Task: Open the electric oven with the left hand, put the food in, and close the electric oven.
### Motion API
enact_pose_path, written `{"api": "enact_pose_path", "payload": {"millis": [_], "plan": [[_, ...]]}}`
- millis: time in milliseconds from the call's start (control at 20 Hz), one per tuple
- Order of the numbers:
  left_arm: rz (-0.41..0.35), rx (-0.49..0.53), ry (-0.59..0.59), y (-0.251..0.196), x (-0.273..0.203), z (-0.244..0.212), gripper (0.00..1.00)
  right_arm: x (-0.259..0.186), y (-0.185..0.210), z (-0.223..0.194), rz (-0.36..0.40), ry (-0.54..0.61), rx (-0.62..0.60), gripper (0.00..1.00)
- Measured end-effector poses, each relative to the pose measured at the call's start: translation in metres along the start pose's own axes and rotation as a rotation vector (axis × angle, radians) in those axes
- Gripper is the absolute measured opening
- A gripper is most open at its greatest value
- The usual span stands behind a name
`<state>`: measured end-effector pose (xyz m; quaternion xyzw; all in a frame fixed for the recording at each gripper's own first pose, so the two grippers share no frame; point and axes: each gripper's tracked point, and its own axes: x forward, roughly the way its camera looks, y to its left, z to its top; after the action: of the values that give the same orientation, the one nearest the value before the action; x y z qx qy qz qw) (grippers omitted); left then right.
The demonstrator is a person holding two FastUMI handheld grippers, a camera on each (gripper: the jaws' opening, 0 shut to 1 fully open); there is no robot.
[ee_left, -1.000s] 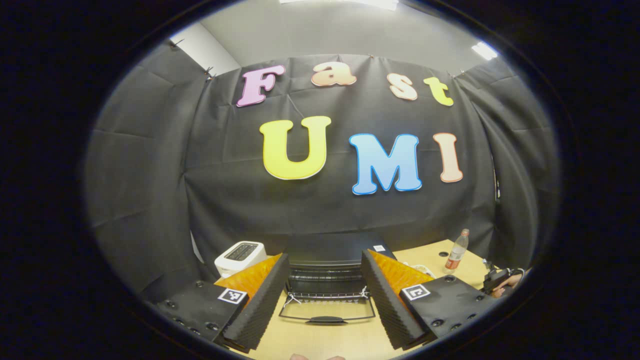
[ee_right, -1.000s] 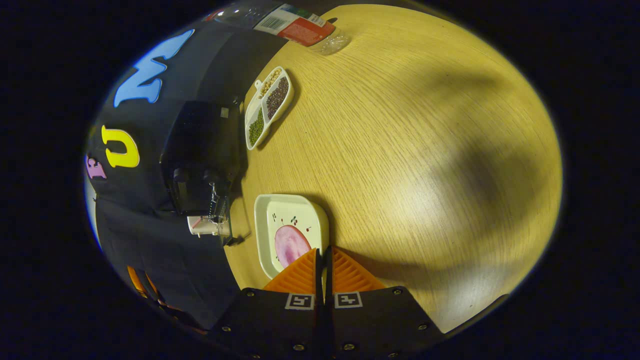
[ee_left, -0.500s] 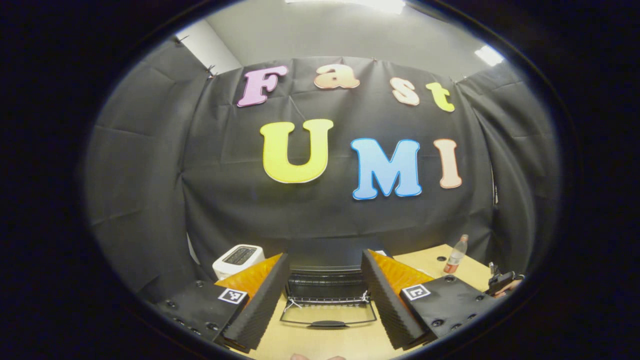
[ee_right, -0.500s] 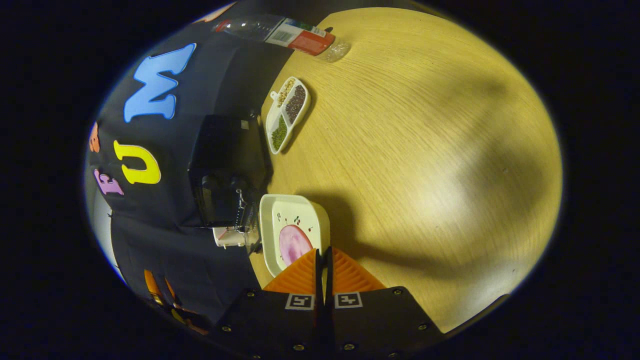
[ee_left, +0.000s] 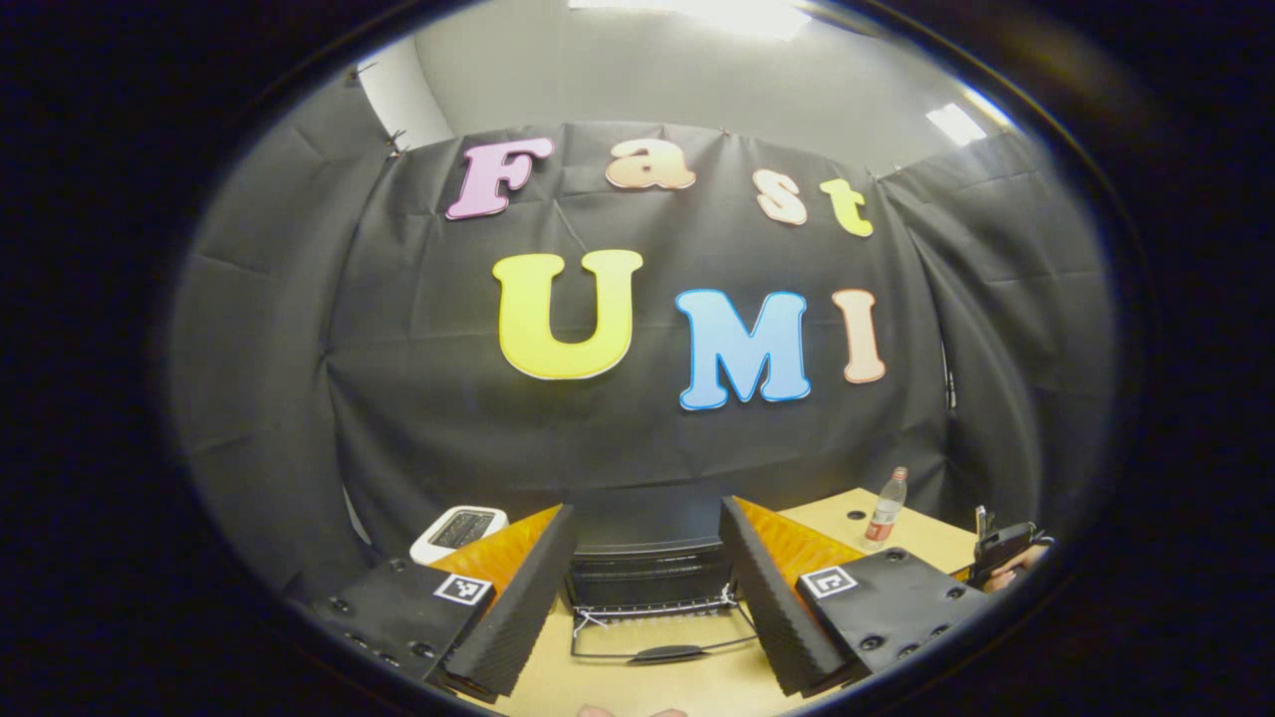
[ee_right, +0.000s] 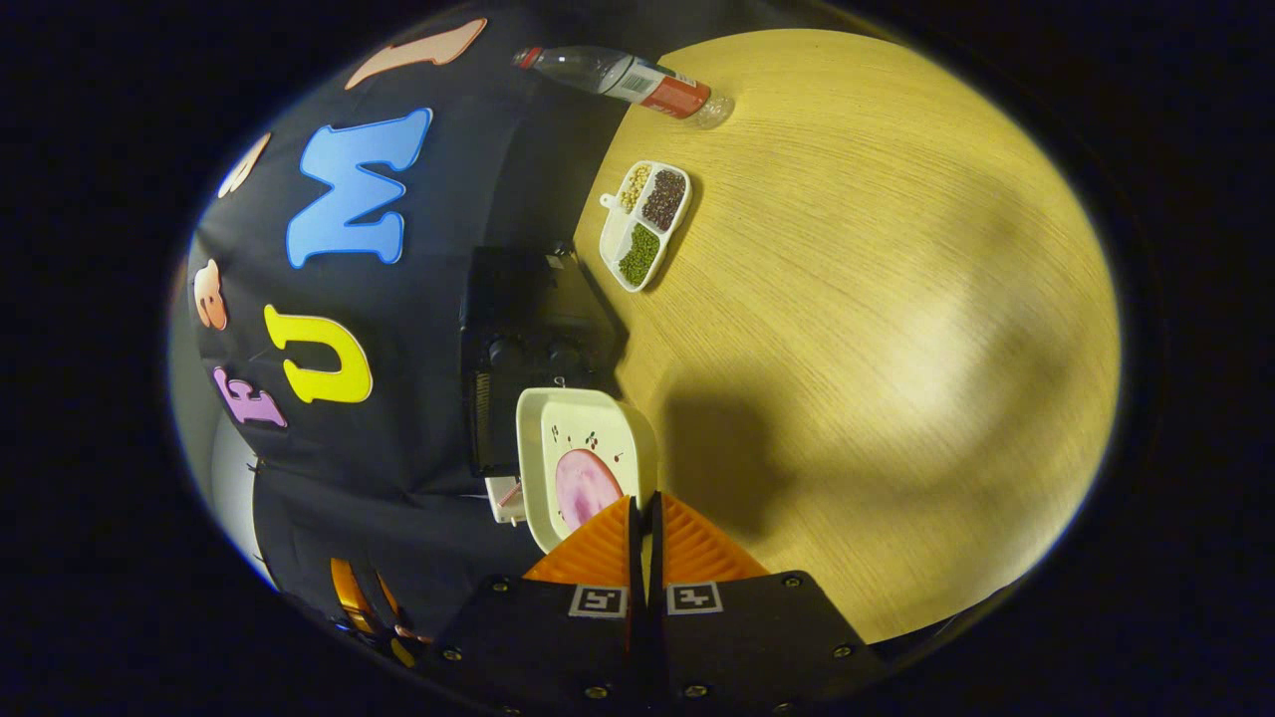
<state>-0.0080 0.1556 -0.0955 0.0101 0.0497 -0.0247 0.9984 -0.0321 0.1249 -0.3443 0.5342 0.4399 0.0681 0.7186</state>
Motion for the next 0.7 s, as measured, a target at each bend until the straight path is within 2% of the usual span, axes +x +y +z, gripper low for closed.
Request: {"api": "enact_pose_path", "payload": {"millis": [350,650,700], "plan": [[0.011,-0.049,-0.016,0.037,-0.025,0.005,0.97,0.047,0.05,-0.03,-0.066,-0.132,0.048,0.0],[0.05,-0.05,0.001,0.069,-0.044,0.001,1.0,0.116,0.083,-0.05,-0.09,-0.176,0.128,0.01],[0.064,-0.046,0.0,0.076,-0.046,0.002,0.97,0.129,0.088,-0.051,-0.1,-0.19,0.138,0.01]]}}
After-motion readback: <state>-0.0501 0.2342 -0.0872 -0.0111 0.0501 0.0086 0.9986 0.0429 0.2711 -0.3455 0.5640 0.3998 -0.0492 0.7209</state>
